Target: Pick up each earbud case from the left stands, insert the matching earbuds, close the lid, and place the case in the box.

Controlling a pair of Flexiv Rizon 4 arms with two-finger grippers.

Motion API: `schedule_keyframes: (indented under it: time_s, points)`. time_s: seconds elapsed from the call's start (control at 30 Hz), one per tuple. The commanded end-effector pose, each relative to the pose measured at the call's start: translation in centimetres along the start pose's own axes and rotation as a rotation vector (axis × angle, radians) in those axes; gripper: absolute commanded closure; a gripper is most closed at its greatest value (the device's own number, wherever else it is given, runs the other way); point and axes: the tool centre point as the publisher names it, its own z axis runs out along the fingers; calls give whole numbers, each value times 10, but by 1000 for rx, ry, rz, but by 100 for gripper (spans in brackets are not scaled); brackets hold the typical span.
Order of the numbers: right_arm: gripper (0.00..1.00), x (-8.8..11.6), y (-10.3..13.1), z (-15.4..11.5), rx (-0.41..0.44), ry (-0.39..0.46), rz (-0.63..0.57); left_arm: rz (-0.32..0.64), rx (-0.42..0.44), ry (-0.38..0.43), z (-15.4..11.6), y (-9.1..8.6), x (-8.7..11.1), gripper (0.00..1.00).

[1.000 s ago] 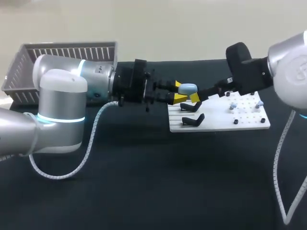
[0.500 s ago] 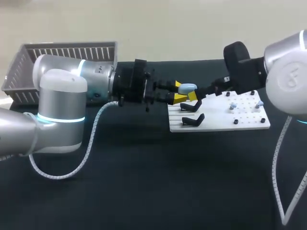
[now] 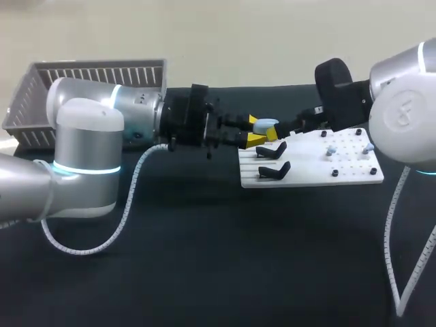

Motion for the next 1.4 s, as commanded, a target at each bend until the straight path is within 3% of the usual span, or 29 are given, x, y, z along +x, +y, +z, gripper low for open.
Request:
schedule_keyframes:
  time_s: [0.03,0.47,0.8,0.97,1.17,1.4]
  points:
    - [0,-1,-1,1,11,-1,7,3,-3,-4,0,-1,1,100]
    - [0,-13,-1,-18,32,-77,11,3,-3,-4,0,-1,1,100]
    - [0,-15,-8,-61,267,-73,-80,3,-3,-4,0,-1,1,100]
    - [0,-7,-23,-78,394,-8,-70,3,-3,-4,0,-1,1,100]
    - [0,9,-50,-89,555,133,-12,3,-3,-4,0,-1,1,100]
    - [0,29,-83,-95,654,256,59,3,-3,-4,0,-1,1,100]
